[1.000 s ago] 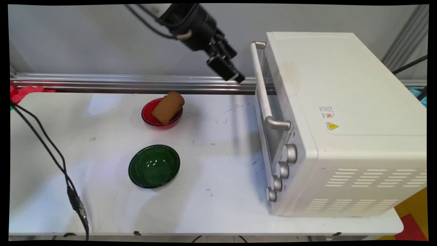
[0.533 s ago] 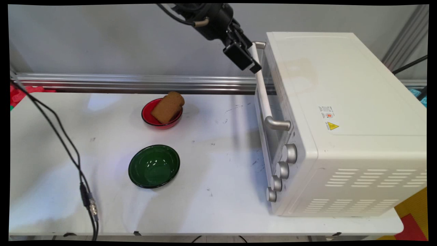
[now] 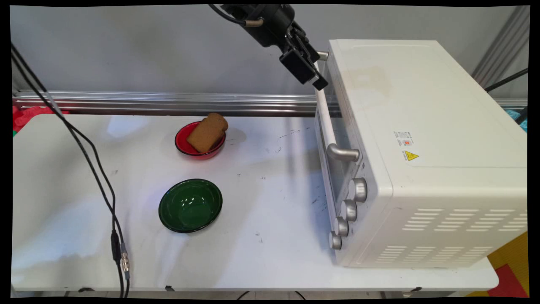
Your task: Open the oven
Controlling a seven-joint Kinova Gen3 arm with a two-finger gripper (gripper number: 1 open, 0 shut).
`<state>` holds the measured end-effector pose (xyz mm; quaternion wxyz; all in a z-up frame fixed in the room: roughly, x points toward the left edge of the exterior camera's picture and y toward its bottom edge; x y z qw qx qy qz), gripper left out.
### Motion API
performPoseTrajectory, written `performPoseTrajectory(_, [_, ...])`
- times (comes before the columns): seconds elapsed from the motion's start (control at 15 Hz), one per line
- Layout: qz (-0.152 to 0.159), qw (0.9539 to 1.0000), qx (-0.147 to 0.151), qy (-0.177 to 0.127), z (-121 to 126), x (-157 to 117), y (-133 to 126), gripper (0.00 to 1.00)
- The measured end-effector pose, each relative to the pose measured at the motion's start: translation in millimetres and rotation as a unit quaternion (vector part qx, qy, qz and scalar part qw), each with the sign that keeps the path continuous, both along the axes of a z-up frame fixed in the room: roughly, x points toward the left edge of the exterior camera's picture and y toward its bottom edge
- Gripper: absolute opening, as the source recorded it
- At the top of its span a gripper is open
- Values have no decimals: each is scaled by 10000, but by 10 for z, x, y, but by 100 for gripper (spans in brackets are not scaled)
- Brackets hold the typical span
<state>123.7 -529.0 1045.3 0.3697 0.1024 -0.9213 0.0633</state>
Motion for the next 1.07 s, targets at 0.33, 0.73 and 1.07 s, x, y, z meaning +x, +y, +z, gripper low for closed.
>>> performPoseTrajectory(0.33, [-228, 9996, 135, 93, -71, 23, -190, 100])
performPoseTrajectory(0.73, [-360, 9988, 284, 155, -151, 28, -269, 0])
performPoseTrajectory(1.07, [-411, 9980, 420, 242, -226, 10, -282, 0])
